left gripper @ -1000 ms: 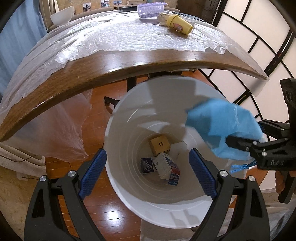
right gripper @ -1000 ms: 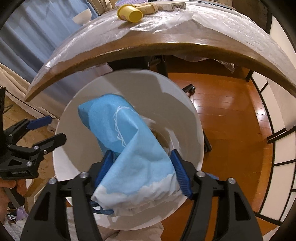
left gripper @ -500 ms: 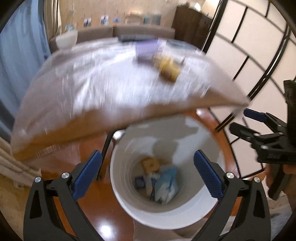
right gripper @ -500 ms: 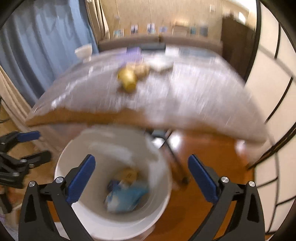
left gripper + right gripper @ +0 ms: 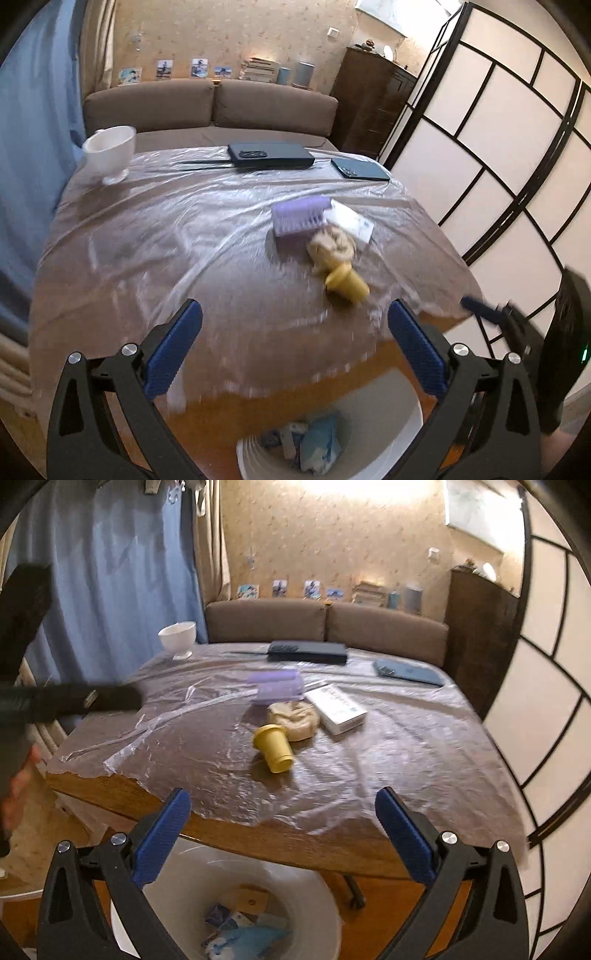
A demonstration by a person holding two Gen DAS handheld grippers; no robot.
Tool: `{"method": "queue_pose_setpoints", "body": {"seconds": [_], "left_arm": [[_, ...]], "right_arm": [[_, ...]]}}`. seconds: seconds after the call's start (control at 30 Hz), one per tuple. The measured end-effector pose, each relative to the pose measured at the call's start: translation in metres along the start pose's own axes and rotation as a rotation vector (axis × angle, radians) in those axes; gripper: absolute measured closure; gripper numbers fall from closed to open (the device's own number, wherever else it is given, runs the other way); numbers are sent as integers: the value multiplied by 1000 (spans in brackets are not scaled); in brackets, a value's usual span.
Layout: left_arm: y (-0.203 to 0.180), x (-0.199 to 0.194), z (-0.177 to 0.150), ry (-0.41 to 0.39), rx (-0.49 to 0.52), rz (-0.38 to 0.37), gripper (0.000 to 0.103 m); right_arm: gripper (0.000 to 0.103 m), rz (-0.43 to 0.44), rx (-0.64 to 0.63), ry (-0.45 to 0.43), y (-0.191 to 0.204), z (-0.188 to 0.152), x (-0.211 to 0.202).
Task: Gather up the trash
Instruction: 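Move both open grippers back over the table toward the remaining items, then close the left gripper on the purple hair roller while the right gripper lowers around the yellow cup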
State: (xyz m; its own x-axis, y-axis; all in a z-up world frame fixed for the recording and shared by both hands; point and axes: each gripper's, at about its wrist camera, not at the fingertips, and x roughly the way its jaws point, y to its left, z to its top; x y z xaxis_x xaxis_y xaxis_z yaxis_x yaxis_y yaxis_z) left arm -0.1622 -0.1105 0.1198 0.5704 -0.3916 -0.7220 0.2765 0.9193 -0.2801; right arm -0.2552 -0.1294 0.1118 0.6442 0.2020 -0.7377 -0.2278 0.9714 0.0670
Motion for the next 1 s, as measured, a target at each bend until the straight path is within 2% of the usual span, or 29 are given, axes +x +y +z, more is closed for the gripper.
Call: {"method": "queue_pose_setpoints", "body": {"seconds": [0.2,0.47,0.73,0.83,1.0], "left_arm": [[2,51,42,61,9,-51,2],[3,111,74,117,-32,-100,2],[0,146,85,155,-7,-78,2],[1,151,86,153,-1,-80,2],[3,158,87,156,26,-79,2]], "right_arm": [[4,14,19,30,3,6,33],[4,-10,19,41,7,15,65],[7,4,33,43,7,25,85],[15,10,24,48,8,27,91],[20,38,60,67,2,28,101]]}}
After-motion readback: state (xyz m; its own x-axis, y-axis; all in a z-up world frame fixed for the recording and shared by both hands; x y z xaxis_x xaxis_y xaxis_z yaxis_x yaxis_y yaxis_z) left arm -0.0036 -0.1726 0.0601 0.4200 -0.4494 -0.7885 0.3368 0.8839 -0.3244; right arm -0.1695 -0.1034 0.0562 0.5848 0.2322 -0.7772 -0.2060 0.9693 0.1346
